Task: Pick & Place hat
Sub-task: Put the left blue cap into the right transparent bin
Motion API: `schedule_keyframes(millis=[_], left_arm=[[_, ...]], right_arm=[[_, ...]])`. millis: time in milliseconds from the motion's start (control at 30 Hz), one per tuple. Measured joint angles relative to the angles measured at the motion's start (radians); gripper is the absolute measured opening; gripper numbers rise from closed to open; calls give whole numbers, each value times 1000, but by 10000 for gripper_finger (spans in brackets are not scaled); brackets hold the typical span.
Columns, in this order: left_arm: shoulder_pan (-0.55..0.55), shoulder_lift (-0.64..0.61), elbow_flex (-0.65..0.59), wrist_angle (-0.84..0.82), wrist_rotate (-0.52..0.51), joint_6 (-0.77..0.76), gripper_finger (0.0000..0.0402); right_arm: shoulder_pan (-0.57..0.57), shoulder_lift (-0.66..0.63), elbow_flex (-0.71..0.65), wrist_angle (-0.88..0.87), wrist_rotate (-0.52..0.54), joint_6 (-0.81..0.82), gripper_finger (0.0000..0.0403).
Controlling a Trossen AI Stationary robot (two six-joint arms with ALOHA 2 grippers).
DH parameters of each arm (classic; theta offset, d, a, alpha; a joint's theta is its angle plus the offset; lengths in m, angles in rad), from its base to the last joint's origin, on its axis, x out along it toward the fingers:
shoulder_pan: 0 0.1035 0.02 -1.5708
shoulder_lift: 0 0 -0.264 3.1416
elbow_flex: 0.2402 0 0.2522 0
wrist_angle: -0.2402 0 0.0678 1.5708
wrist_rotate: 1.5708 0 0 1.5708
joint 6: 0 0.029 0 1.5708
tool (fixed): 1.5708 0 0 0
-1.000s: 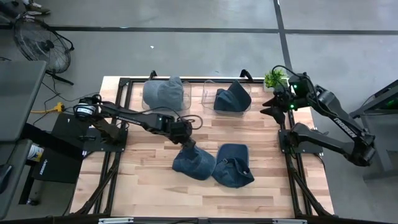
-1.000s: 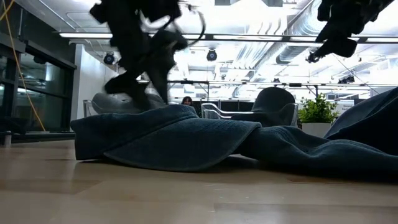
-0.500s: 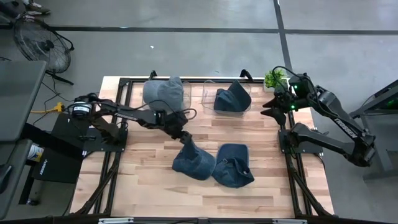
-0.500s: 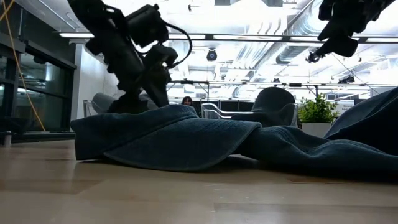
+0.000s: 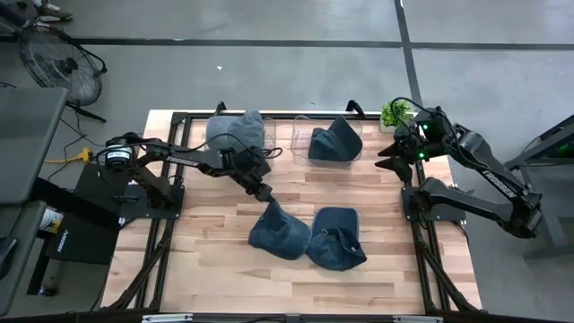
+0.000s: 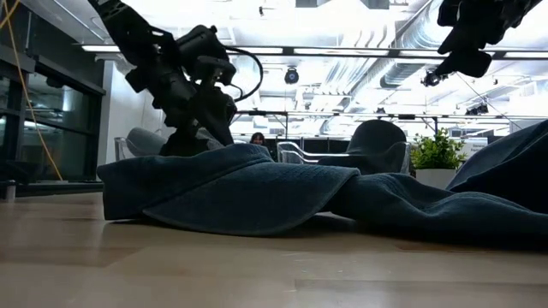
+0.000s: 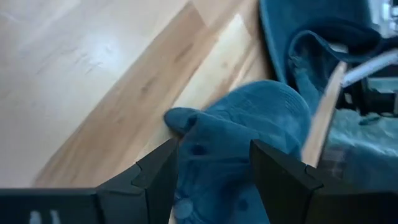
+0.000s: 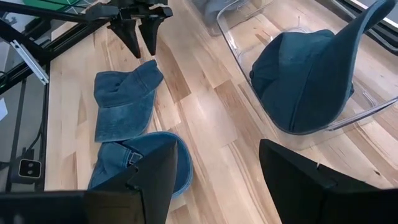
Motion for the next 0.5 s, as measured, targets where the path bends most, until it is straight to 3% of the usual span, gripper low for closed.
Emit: schedule_keyframes(millis=[133, 367, 500], left_arm=[[0, 0, 0, -2, 32, 21, 193], [0, 33, 1, 4, -63, 19, 193], [-1, 49, 2, 12, -27, 19, 193]], right_arm=[[0, 0, 0, 1, 1, 0, 222], [0, 0, 0, 5, 39, 1, 222], [0, 0, 0, 5, 39, 5, 222]])
